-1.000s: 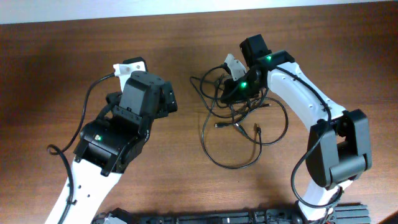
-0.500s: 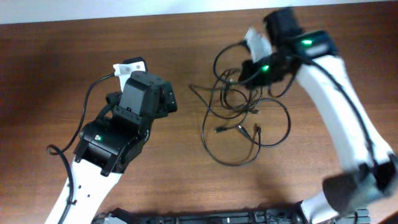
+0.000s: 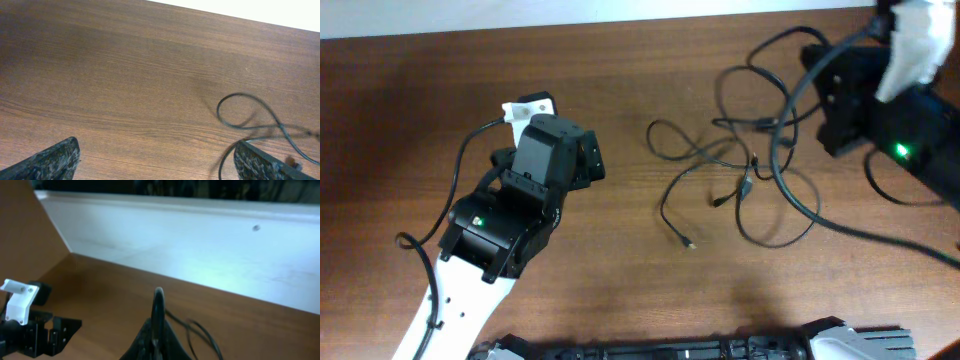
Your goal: Untangle cables
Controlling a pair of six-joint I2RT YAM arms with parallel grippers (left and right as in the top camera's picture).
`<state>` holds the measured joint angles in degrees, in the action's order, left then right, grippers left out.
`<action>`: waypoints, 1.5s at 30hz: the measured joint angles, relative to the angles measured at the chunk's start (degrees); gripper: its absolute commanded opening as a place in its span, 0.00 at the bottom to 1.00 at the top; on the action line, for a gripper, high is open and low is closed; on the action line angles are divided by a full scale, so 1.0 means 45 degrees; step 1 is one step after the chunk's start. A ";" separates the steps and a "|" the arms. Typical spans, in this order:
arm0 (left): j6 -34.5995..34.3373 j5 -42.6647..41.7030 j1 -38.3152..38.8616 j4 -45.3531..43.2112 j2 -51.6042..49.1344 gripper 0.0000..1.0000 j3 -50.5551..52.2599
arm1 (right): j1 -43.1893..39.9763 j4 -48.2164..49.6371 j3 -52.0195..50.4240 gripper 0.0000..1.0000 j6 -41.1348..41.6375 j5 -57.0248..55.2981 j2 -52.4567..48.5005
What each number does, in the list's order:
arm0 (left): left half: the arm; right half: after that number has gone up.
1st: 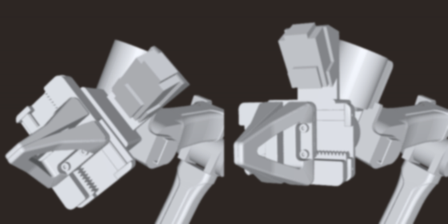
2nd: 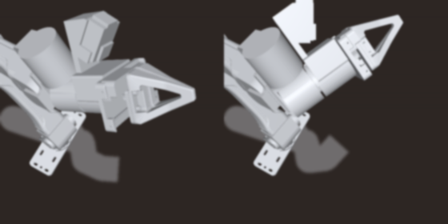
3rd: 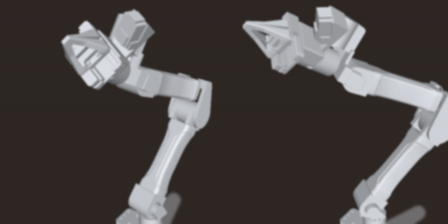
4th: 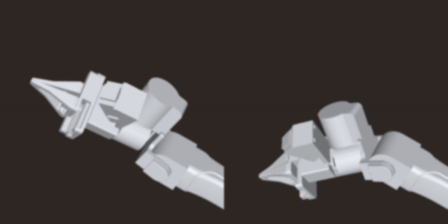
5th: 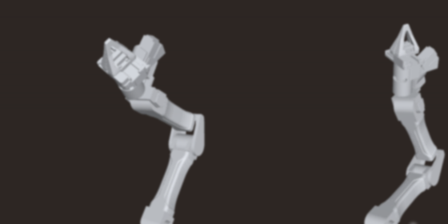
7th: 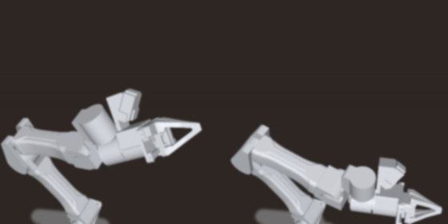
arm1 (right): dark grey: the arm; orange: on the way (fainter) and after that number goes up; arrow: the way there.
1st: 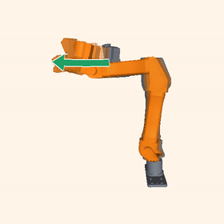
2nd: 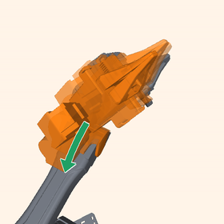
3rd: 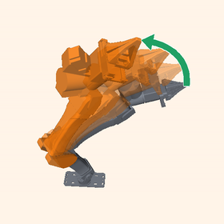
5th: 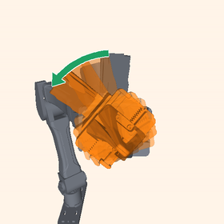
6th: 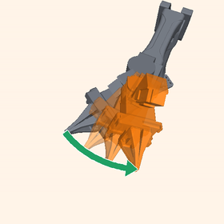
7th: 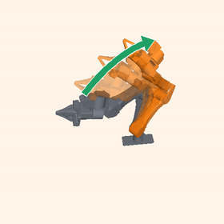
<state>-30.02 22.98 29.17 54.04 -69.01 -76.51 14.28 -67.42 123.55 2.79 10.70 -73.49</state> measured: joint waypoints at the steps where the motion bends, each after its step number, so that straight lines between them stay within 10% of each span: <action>1: 0.0000 0.0000 0.0000 0.0000 0.0000 0.99 0.0000 | 0.0000 -0.0189 0.0034 0.04 -0.0005 -0.0282 0.0078; 10: 0.0000 0.0000 0.0000 -0.0005 0.0000 0.99 0.0000 | 0.0000 -0.0068 -0.0005 0.04 0.0000 -0.0835 -0.0588; 31: 0.0000 0.0000 0.0000 0.0010 0.0000 0.99 0.0000 | 0.0000 1.1341 0.0010 0.04 -0.0442 0.0840 -0.0282; 45: 0.0000 0.0000 0.0000 0.0010 0.0000 0.99 0.0000 | 0.0000 0.7572 0.0044 0.04 -0.2929 -0.5955 -0.1141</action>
<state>-30.02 22.98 29.17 54.08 -69.01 -76.51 14.28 -33.34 123.74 -10.39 -16.10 -78.63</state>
